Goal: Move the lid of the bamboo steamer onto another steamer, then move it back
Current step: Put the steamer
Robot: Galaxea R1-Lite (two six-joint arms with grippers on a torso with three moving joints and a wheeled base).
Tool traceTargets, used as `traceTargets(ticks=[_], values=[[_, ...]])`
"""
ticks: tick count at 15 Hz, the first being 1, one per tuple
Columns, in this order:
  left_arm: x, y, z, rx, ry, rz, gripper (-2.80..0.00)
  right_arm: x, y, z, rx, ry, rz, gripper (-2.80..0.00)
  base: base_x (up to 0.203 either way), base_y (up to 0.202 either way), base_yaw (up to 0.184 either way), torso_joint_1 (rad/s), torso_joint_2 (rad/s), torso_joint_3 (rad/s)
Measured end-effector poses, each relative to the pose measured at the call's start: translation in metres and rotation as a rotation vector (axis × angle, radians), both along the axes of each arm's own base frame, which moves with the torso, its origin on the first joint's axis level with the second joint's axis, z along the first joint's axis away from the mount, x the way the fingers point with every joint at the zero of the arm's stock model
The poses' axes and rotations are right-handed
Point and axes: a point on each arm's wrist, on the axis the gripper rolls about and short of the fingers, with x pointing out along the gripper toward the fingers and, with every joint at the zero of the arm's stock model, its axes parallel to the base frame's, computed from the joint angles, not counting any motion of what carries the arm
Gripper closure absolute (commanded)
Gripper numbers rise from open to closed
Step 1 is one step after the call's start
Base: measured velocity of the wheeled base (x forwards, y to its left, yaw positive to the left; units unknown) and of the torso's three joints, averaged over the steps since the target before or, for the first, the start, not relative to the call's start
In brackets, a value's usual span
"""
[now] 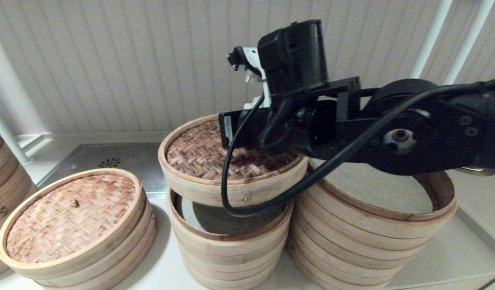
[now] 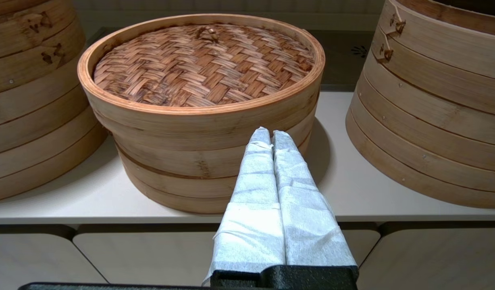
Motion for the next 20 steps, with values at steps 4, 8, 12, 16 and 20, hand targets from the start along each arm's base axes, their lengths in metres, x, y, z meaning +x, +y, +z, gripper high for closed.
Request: traceTargets(ticks=[4,8,12,16,20], values=[[0.0,0.0,0.0,0.0,0.0,0.0,0.0,0.011,0.016,-0.022,-0.035,0.031,0.005,0.0,0.0,0.0,0.0,0.0,0.0,0.0],[0.0,0.0,0.0,0.0,0.0,0.0,0.0,0.018,0.024,-0.041,-0.054,0.072,0.001,0.0,0.0,0.0,0.0,0.0,0.0,0.0],[0.0,0.0,0.0,0.0,0.0,0.0,0.0,0.018,0.025,-0.05,-0.055,0.103,-0.008,0.0,0.0,0.0,0.0,0.0,0.0,0.0],[0.0,0.0,0.0,0.0,0.0,0.0,0.0,0.012,0.025,-0.051,-0.059,0.113,0.0,0.0,0.0,0.0,0.0,0.0,0.0,0.0],[0.0,0.0,0.0,0.0,0.0,0.0,0.0,0.005,0.016,-0.051,-0.067,0.124,-0.002,0.0,0.0,0.0,0.0,0.0,0.0,0.0]])
